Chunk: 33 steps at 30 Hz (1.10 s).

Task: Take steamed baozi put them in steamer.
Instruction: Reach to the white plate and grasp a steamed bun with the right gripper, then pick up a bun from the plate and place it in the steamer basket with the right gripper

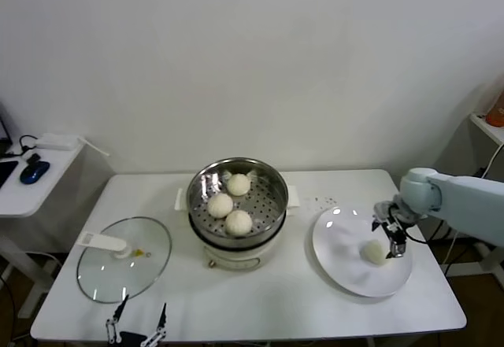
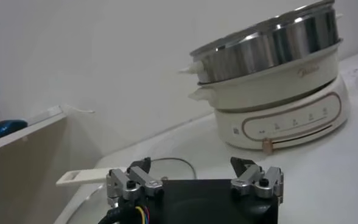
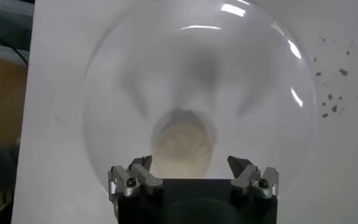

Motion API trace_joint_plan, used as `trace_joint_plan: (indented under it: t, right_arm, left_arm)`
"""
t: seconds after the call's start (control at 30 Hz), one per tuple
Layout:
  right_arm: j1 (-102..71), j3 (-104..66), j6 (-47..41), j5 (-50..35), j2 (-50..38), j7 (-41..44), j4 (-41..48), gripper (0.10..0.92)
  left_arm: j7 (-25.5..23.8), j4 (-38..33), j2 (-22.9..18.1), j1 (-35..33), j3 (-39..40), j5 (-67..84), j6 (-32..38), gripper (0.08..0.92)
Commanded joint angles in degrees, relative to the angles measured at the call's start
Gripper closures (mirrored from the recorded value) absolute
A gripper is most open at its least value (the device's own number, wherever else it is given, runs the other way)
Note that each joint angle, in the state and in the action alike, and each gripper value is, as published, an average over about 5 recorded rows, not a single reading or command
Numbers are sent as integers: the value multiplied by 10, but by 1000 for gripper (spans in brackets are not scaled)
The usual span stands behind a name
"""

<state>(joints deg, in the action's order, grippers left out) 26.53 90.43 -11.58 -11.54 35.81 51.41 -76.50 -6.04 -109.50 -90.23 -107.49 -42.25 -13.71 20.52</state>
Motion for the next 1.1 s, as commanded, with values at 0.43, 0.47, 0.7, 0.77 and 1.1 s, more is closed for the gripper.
trace_joint_plan:
  t: [0.43,0.47,0.7,0.77,1.1]
  right_arm:
    - [-80,-64,-12,33,-10,-11,15,248]
    - [-82,-66,-12,35,-10,-13,15,277]
    - [-24,-42,-13,22,-17,-17,-15,446]
    - [44,7,-15,-3,-13,-18,-39,460]
    - [423,238,-61,-268,98,-26,-169,467]
  left_arm:
    - [1,0,-1,0,0,-3,2,177]
    - [1,0,-1,-1,-1,-3,3,177]
    - [1,-2,-1,-2,-2,-3,3,177]
    - [1,-3,-1,-2,-1,-4,3,177]
    - [1,-12,1,-5,4,-4,5,177]
